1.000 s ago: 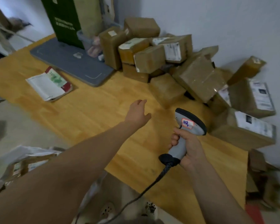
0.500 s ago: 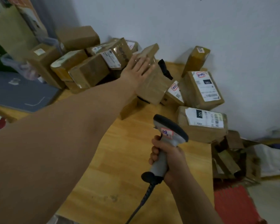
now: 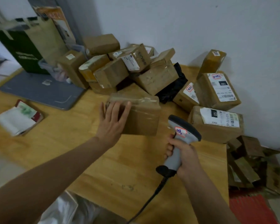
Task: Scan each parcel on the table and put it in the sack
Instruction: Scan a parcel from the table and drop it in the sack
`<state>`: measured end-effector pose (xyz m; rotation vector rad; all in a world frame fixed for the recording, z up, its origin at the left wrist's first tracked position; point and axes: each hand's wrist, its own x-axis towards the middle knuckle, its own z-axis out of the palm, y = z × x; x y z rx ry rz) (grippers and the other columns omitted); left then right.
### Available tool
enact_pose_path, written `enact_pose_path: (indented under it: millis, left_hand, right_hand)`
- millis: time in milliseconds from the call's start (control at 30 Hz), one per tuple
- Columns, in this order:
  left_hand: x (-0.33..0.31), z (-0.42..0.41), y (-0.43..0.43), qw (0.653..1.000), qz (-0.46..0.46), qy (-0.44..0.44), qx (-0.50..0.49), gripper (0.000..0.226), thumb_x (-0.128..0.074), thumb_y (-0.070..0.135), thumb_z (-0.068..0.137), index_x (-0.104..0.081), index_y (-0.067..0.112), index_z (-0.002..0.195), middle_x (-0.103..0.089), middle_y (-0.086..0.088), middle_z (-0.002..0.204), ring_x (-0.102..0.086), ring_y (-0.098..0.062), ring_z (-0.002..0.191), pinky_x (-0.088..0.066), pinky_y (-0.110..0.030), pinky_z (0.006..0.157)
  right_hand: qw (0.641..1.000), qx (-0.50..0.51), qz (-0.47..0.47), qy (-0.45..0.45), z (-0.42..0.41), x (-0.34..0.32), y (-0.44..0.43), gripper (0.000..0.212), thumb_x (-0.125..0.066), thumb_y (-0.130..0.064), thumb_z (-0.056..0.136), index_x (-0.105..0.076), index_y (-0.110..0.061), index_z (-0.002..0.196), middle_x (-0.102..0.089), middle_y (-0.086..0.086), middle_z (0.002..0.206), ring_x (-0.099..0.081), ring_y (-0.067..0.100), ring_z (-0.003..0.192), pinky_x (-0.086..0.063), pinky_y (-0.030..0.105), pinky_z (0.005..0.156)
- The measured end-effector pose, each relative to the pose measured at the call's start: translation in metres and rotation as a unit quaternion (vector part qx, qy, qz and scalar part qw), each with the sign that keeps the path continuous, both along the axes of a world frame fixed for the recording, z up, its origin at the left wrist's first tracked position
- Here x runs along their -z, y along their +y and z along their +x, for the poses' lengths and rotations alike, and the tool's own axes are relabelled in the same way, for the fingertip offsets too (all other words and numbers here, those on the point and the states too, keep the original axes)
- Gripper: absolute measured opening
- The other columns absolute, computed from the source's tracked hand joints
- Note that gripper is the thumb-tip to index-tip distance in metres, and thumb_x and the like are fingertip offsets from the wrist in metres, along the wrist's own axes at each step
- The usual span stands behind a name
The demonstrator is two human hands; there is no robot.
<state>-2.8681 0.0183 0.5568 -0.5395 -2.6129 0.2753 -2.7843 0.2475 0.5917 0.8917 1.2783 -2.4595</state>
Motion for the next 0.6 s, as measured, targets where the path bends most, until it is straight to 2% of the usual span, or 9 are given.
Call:
enact_pose_path:
  millis: [133,200,233,333,400,433,500,567,600]
  left_hand:
    - [0.038,0.077,-0.042,0.998,-0.009,-0.062,-0.024,0.139,-0.090,0.020,0.048,-0.002,0.013,0.155,-0.031,-0.022,0.137,-0.030,-0.041,0.130,-0.012,-0.066,0.111]
    - [0.045,0.104,-0.057,0.993,0.000,-0.115,-0.010,0.139,-0.092,0.029,0.045,-0.008,0.013,0.155,-0.037,-0.019,0.133,-0.036,-0.038,0.125,-0.011,-0.065,0.110]
    - [0.045,0.115,-0.061,0.991,0.003,-0.130,0.017,0.129,-0.089,0.036,0.047,-0.019,0.013,0.152,-0.040,-0.016,0.130,-0.040,-0.035,0.121,-0.013,-0.063,0.110]
    - [0.029,0.134,-0.063,0.983,0.076,-0.139,0.089,0.069,-0.065,0.052,0.072,-0.048,0.016,0.128,-0.051,-0.010,0.117,-0.055,-0.032,0.106,-0.033,-0.052,0.104]
    - [0.010,0.130,-0.056,0.970,0.164,-0.169,0.055,0.054,-0.056,0.047,0.080,-0.049,0.018,0.125,-0.044,-0.014,0.124,-0.051,-0.035,0.110,-0.046,-0.050,0.094]
    - [-0.001,0.123,-0.053,0.959,0.196,-0.204,0.006,0.061,-0.058,0.044,0.082,-0.041,0.020,0.136,-0.031,-0.013,0.137,-0.042,-0.037,0.121,-0.047,-0.050,0.096]
    - [-0.019,0.102,-0.053,0.916,0.214,-0.326,-0.095,0.096,-0.070,0.041,0.081,-0.010,0.025,0.153,-0.005,-0.007,0.155,-0.018,-0.036,0.138,-0.036,-0.048,0.110]
    - [-0.028,0.077,-0.056,0.871,0.189,-0.433,-0.132,0.117,-0.075,0.047,0.077,0.010,0.024,0.153,-0.020,-0.007,0.156,-0.014,-0.034,0.140,-0.026,-0.044,0.114]
    - [-0.031,0.069,-0.057,0.867,0.163,-0.451,-0.134,0.122,-0.075,0.053,0.074,0.012,0.021,0.153,-0.030,-0.008,0.152,-0.017,-0.033,0.138,-0.025,-0.042,0.113]
  right_hand:
    - [1.000,-0.017,0.010,-0.003,0.010,0.007,-0.017,0.013,-0.062,0.001,0.083,-0.058,-0.009,0.076,-0.050,0.004,0.050,-0.045,0.014,0.039,-0.041,0.023,0.043]
    - [0.999,-0.029,0.027,-0.011,0.015,0.011,-0.027,0.010,-0.063,0.001,0.082,-0.059,-0.008,0.078,-0.051,0.005,0.052,-0.046,0.015,0.040,-0.042,0.024,0.043]
    - [0.999,-0.034,0.034,-0.014,0.018,0.012,-0.031,0.009,-0.063,0.001,0.082,-0.060,-0.007,0.079,-0.052,0.005,0.053,-0.047,0.015,0.040,-0.043,0.025,0.043]
    - [0.997,-0.044,0.065,-0.019,0.026,0.015,-0.040,0.008,-0.065,0.000,0.081,-0.061,-0.007,0.082,-0.055,0.007,0.058,-0.049,0.016,0.043,-0.044,0.027,0.045]
    - [0.994,-0.044,0.095,-0.018,0.029,0.017,-0.045,0.009,-0.065,0.000,0.082,-0.060,-0.007,0.084,-0.059,0.010,0.065,-0.050,0.016,0.043,-0.045,0.026,0.045]
    - [0.993,-0.042,0.106,-0.019,0.031,0.017,-0.046,0.010,-0.066,0.000,0.083,-0.060,-0.008,0.086,-0.060,0.011,0.070,-0.050,0.017,0.044,-0.045,0.026,0.045]
    - [0.992,-0.038,0.117,-0.024,0.032,0.017,-0.049,0.012,-0.068,-0.002,0.082,-0.060,-0.009,0.089,-0.057,0.010,0.075,-0.049,0.018,0.045,-0.045,0.025,0.043]
    - [0.991,-0.050,0.118,-0.023,0.033,0.016,-0.053,0.014,-0.070,-0.004,0.082,-0.060,-0.011,0.089,-0.055,0.009,0.075,-0.049,0.017,0.044,-0.045,0.025,0.043]
    - [0.991,-0.058,0.117,-0.022,0.033,0.015,-0.055,0.014,-0.070,-0.004,0.081,-0.061,-0.011,0.089,-0.055,0.009,0.076,-0.049,0.017,0.044,-0.045,0.025,0.043]
